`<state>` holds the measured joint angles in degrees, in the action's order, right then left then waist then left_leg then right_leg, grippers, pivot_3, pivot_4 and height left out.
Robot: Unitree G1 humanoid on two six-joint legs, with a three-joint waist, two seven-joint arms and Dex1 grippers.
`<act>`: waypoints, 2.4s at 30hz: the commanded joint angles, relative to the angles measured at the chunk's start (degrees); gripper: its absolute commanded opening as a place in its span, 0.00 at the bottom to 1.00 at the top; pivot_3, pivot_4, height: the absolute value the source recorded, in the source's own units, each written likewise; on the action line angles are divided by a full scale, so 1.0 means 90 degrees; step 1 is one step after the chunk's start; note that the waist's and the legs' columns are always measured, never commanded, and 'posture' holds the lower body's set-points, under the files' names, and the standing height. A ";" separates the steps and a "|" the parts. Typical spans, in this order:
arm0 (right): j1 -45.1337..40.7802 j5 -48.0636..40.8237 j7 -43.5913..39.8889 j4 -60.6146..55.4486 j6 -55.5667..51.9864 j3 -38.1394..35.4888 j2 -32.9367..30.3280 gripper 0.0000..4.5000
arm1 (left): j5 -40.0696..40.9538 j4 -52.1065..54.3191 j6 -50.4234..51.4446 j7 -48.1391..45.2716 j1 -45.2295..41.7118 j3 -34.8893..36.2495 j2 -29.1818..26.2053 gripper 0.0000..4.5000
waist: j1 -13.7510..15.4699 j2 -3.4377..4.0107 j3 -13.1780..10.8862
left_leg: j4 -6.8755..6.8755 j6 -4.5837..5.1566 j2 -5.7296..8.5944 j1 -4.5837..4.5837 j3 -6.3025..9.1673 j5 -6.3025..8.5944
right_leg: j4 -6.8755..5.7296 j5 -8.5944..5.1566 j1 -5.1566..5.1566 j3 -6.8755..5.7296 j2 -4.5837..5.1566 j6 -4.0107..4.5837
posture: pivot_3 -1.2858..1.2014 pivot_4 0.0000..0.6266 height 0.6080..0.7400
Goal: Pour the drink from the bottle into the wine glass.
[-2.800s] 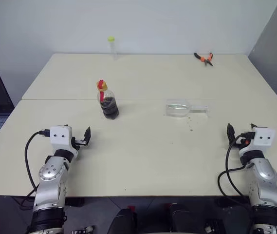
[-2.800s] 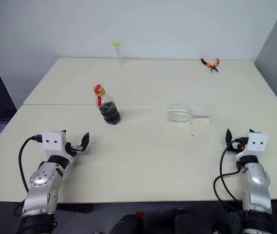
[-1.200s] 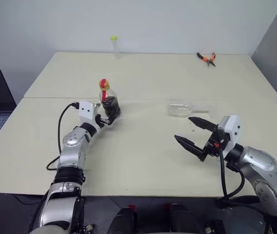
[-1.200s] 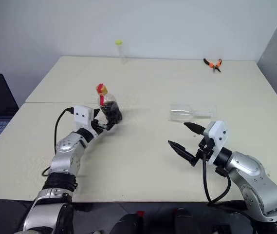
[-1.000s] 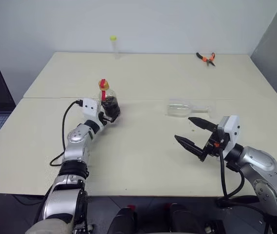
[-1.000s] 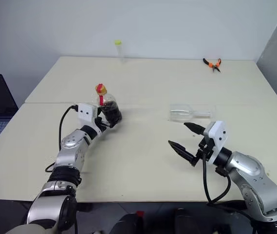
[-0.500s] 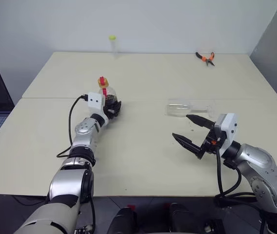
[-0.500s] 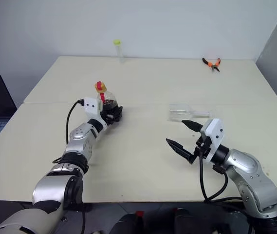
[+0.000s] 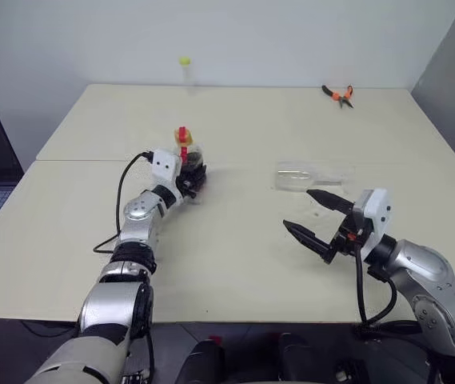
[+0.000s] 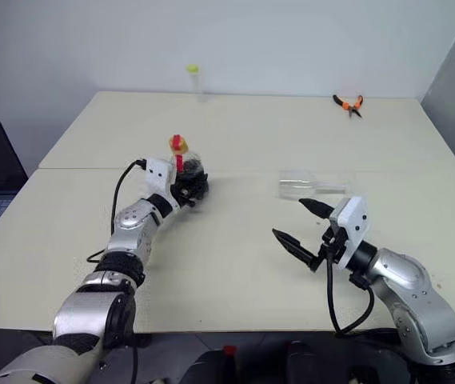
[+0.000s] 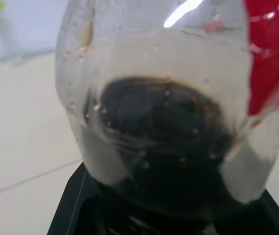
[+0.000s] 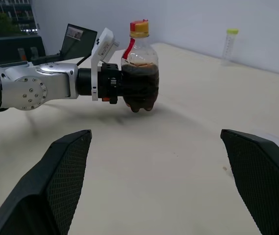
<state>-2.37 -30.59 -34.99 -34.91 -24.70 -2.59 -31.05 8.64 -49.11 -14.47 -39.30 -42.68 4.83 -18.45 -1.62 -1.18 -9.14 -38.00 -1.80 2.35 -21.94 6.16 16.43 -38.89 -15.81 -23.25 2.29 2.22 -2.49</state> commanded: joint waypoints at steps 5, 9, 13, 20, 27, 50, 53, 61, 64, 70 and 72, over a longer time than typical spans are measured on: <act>0.0720 -0.0104 0.0208 -0.1028 -0.0320 -0.0410 -0.0336 1.00 | 0.0464 0.3286 0.1513 -0.1285 0.1186 -0.0787 -0.0131 0.40 | -0.0001 0.0001 -0.0001 | -0.0001 0.0020 -0.0004 0.0002 0.0003 0.0011 | -0.0003 0.0000 0.0002 0.0001 0.0001 0.0000 | 0.52 0.24 1.00; 0.1124 0.0094 0.0418 -0.1215 -0.0303 -0.0703 -0.0365 1.00 | 0.0561 0.4335 0.2286 -0.1876 0.1664 -0.1293 -0.0318 0.39 | 0.0002 0.0002 0.0000 | -0.0005 0.0024 -0.0006 0.0005 0.0008 0.0013 | -0.0010 0.0000 0.0006 -0.0003 -0.0003 0.0000 | 0.52 0.24 1.00; 0.1677 0.0393 0.0176 -0.1376 -0.0096 -0.0728 -0.0624 1.00 | 0.0620 0.4832 0.2740 -0.2205 0.1775 -0.1666 -0.0371 0.38 | 0.0008 0.0002 -0.0001 | -0.0004 0.0024 -0.0001 0.0006 -0.0001 0.0013 | -0.0003 -0.0001 0.0009 0.0002 -0.0003 -0.0001 | 0.52 0.24 1.00; 0.1288 -0.0302 0.0327 -0.1813 -0.0619 -0.0814 -0.0670 1.00 | 0.0529 0.4881 0.2956 -0.2534 0.1536 -0.2097 -0.0308 0.37 | 0.0000 0.0003 0.0000 | -0.0006 0.0025 -0.0006 0.0011 0.0002 0.0013 | -0.0009 -0.0001 0.0011 0.0000 -0.0011 -0.0001 | 0.52 0.24 1.00; 0.0129 -0.1657 0.0839 -0.1985 -0.1664 -0.0871 -0.0827 1.00 | 0.0500 0.4954 0.3000 -0.3046 0.1438 -0.2574 -0.0311 0.37 | 0.0003 0.0003 -0.0001 | -0.0006 0.0025 -0.0004 0.0009 0.0001 0.0013 | -0.0003 -0.0001 0.0012 0.0001 -0.0007 -0.0001 | 0.52 0.24 1.00; -0.1336 -0.2162 0.1438 -0.1319 -0.2630 0.0020 -0.1106 1.00 | 0.0294 0.4823 0.2799 -0.3053 0.1343 -0.2762 -0.0116 0.34 | 0.0004 0.0003 -0.0001 | -0.0007 0.0027 -0.0003 0.0005 0.0002 0.0014 | -0.0002 -0.0001 0.0011 -0.0002 -0.0005 -0.0001 | 0.52 0.24 1.00; -0.1319 -0.1991 0.1366 -0.1289 -0.2560 0.0068 -0.1078 1.00 | 0.0285 0.4822 0.2792 -0.3049 0.1342 -0.2763 -0.0117 0.34 | 0.0004 0.0003 -0.0001 | -0.0006 0.0027 -0.0004 0.0005 0.0002 0.0014 | -0.0002 -0.0001 0.0010 -0.0002 -0.0005 -0.0001 | 0.52 0.24 1.00; -0.1231 -0.1552 0.1211 -0.1171 -0.2383 0.0162 -0.1035 0.48 | 0.0267 0.4867 0.2801 -0.3039 0.1371 -0.2789 -0.0103 0.32 | 0.0004 0.0003 -0.0001 | -0.0006 0.0027 -0.0004 0.0005 0.0002 0.0014 | -0.0002 -0.0001 0.0010 -0.0002 -0.0005 -0.0001 | 0.52 0.24 1.00; -0.1302 -0.1551 0.1170 -0.1097 -0.2381 0.0139 -0.1026 0.28 | 0.0263 0.4869 0.2799 -0.3016 0.1381 -0.2792 -0.0084 0.32 | 0.0004 0.0003 -0.0001 | -0.0007 0.0027 -0.0004 0.0005 0.0002 0.0014 | -0.0002 -0.0001 0.0010 -0.0002 -0.0005 -0.0001 | 0.52 0.24 1.00; -0.1717 -0.1339 0.0185 -0.0434 -0.2083 0.0145 -0.1496 0.28 | 0.0276 0.5019 0.2843 -0.3042 0.1486 -0.2838 -0.0111 0.26 | 0.0004 0.0004 -0.0002 | -0.0007 0.0027 -0.0003 0.0005 0.0000 0.0014 | -0.0002 -0.0001 0.0010 -0.0001 -0.0005 -0.0001 | 0.52 0.24 1.00; -0.2080 -0.1006 -0.0870 0.0242 -0.1604 0.0348 -0.1971 0.28 | 0.0283 0.5113 0.2860 -0.3091 0.1547 -0.2874 -0.0155 0.25 | -0.0002 0.0005 -0.0003 | -0.0008 0.0028 -0.0001 0.0006 -0.0005 0.0014 | -0.0002 -0.0001 0.0010 0.0002 -0.0005 -0.0001 | 0.52 0.24 1.00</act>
<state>-19.04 -43.72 -37.22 -36.66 -42.90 1.63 -46.02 10.32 -6.50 12.06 -65.83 -29.13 -20.93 -19.45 -1.64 -1.13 -9.17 -38.06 -1.54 2.35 -21.88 6.12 16.56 -38.90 -15.82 -23.15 2.29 2.17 -2.50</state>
